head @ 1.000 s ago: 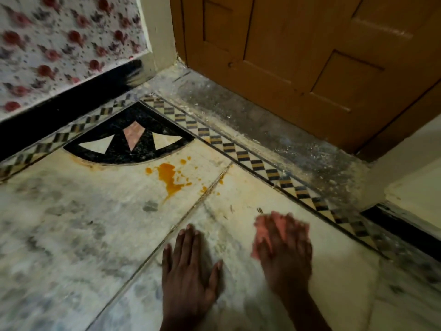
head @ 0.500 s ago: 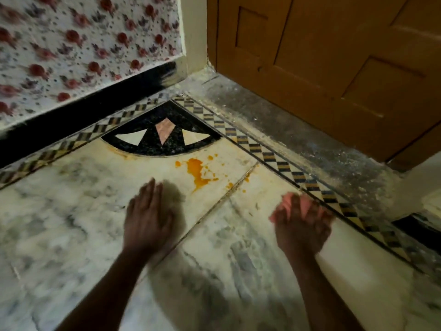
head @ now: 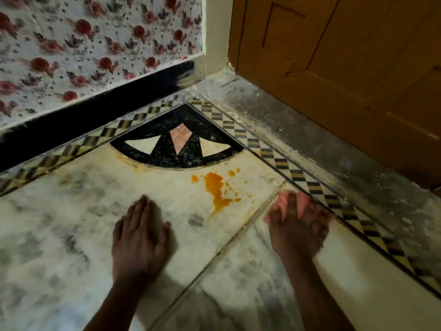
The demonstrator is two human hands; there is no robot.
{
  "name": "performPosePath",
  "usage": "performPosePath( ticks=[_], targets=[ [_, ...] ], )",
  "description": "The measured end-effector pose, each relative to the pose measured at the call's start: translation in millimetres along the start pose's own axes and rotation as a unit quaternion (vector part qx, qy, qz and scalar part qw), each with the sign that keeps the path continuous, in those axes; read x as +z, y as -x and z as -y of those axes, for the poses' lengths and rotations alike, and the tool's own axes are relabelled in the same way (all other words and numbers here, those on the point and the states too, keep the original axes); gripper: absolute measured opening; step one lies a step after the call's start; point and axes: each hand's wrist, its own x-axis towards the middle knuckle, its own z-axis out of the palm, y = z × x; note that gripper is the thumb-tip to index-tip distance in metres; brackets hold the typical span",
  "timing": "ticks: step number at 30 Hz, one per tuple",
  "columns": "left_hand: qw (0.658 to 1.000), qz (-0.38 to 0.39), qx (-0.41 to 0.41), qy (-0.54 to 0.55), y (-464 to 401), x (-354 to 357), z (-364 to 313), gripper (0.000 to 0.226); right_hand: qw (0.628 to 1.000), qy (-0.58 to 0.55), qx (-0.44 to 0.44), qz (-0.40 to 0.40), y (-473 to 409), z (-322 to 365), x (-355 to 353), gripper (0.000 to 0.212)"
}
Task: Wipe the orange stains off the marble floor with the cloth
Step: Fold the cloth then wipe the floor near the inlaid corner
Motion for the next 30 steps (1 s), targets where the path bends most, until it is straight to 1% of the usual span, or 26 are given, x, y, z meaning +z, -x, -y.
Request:
performPosePath(
  ticks=[1,3,5,6,7,9,11,12,13,14,15,17,18,19,21,22,24,25,26,28,30],
  targets=[
    [1.0,-0.001,-0.003,0.0,0,1,-2,0.076,0.999,0.012,-0.039,-0.007,-5,19,5,0.073],
    [1.0,-0.003,-0.006,0.001,-1,-2,-3,0.077,0.987,0.039,-0.155,-0.018,23,37,13,0.071],
    [1.0,-0.001,-0.009,0.002,0,-3,-2,0.078,0.971,0.046,-0.236,-0.001,75,14,12,0.068],
    [1.0,0.002,-0.008,0.0,-1,-3,-1,0.078,0.972,0.037,-0.233,-0.002,92,-4,9,0.067],
    [1.0,0.004,-0.011,0.0,0,-2,-2,0.078,0.978,0.027,-0.206,-0.021,92,-21,6,0.067],
    [1.0,0.001,-0.01,-0.004,-1,-1,-3,0.077,0.993,0.027,-0.108,-0.045,55,-31,3,0.072],
    [1.0,-0.001,-0.008,-0.006,-2,1,-1,0.076,0.999,0.009,-0.028,-0.039,0,3,6,0.075],
    [1.0,-0.002,-0.005,-0.009,-3,2,0,0.076,1.0,-0.004,-0.019,-0.025,-21,30,7,0.074],
    [1.0,-0.002,-0.005,-0.013,-4,3,1,0.076,0.999,-0.003,-0.032,-0.015,-31,55,7,0.072],
    [1.0,-0.002,-0.009,-0.014,-3,3,0,0.076,0.997,0.008,-0.075,-0.017,-31,72,11,0.071],
    [1.0,-0.005,-0.014,-0.016,-4,1,0,0.076,0.99,0.018,-0.137,-0.015,-20,85,14,0.069],
    [1.0,-0.01,-0.013,-0.02,-2,1,0,0.076,0.969,0.038,-0.244,-0.013,24,71,17,0.065],
    [1.0,-0.01,-0.008,-0.02,-2,1,0,0.075,0.961,0.04,-0.275,-0.012,45,52,17,0.063],
    [1.0,-0.011,-0.006,-0.02,-2,1,0,0.075,0.962,0.039,-0.269,-0.013,55,32,14,0.062],
    [1.0,-0.013,-0.005,-0.024,-4,3,3,0.075,0.982,0.044,-0.184,-0.012,28,15,9,0.065],
    [1.0,-0.013,-0.005,-0.027,-3,5,3,0.075,0.99,0.045,-0.136,-0.011,2,21,7,0.069],
    [1.0,-0.014,-0.003,-0.026,-3,6,3,0.075,0.997,0.017,-0.078,-0.017,-49,64,8,0.072],
    [1.0,-0.016,-0.004,-0.025,-3,6,4,0.075,0.997,0.013,-0.074,-0.01,-62,94,8,0.071],
    [0.999,-0.019,-0.001,-0.025,-3,6,4,0.075,0.996,0.018,-0.092,-0.007,-66,117,12,0.069],
    [0.999,-0.026,0.0,-0.022,-4,3,3,0.075,0.981,0.038,-0.187,0.014,-46,139,20,0.066],
    [0.999,-0.029,-0.006,-0.019,-3,2,0,0.074,0.956,0.058,-0.289,0.014,-9,117,21,0.063]
  ],
)
